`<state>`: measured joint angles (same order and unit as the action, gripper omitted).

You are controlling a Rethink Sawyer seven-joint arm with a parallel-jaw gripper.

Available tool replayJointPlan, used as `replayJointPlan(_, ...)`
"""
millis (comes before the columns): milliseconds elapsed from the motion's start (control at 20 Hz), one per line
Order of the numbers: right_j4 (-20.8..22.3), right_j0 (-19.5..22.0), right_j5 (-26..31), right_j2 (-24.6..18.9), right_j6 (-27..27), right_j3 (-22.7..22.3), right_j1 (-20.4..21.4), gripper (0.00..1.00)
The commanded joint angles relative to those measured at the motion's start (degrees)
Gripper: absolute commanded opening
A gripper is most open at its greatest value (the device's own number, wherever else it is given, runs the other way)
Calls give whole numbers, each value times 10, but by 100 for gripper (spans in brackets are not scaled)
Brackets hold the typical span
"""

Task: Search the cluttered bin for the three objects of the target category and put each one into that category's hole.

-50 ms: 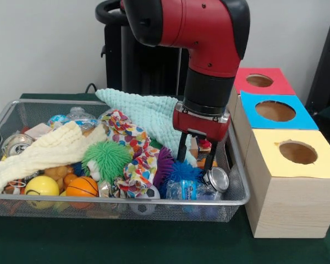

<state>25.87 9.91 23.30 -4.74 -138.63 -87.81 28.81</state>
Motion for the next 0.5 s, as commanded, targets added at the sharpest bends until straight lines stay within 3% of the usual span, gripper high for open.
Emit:
replayJointPlan(50,-98,11,26,-13,-130,-66,-42,100)
replayJointPlan(500,-196,-76,-33,27,-201,-142,-15,100)
